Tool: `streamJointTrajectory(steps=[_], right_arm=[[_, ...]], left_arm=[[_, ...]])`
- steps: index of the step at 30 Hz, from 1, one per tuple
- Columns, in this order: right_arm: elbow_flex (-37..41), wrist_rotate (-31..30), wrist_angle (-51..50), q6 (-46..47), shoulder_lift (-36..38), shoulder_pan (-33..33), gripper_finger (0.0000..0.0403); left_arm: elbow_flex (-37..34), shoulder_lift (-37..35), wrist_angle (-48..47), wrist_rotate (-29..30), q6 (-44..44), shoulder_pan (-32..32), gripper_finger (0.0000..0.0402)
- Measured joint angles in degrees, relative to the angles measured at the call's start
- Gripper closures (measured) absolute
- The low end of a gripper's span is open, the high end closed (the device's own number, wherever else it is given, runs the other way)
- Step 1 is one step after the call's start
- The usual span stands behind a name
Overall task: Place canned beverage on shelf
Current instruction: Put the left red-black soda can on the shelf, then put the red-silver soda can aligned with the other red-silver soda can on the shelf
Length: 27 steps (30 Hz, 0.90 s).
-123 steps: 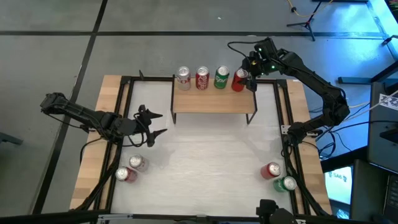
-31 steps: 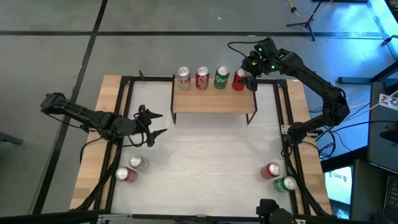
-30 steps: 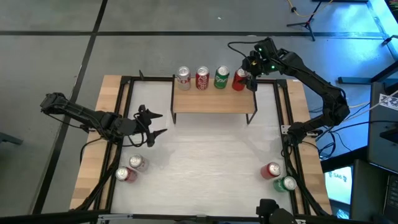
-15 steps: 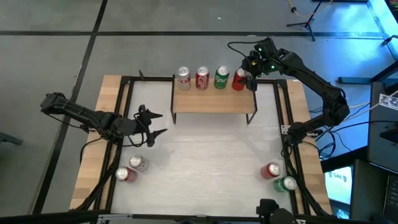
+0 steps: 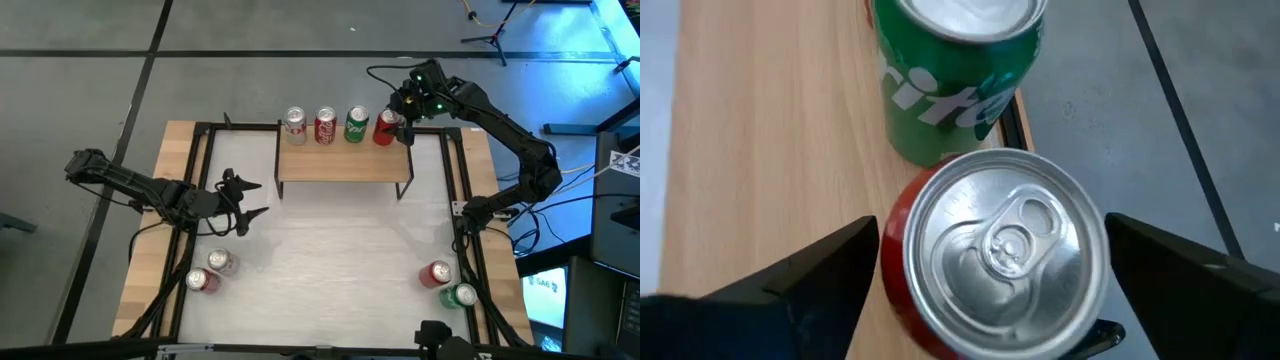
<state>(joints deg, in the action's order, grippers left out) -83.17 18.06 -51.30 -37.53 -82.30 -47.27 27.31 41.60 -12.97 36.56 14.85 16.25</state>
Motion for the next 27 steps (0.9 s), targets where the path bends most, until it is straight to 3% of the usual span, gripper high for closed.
streamJointTrajectory(steps=[15,20,24,27], right_arm=[[-16.52,0.40,-15.04,2.38,0.02,0.04,0.0020],[-21.66,8.86,-19.40,4.93,0.50,0.04,0.0020],[-21.36,18.77,-20.98,4.99,2.58,1.50,0.0019],[-20.48,21.75,-21.05,6.14,4.23,4.75,0.0019]], left_arm=[[0.00,0.00,0.02,0.00,0.00,0.00,0.0076],[0.00,0.00,0.01,0.00,0.00,0.00,0.0076],[0.00,0.00,0.01,0.00,-0.01,0.02,0.0076],[0.00,0.00,0.00,0.00,0.00,0.02,0.0076]])
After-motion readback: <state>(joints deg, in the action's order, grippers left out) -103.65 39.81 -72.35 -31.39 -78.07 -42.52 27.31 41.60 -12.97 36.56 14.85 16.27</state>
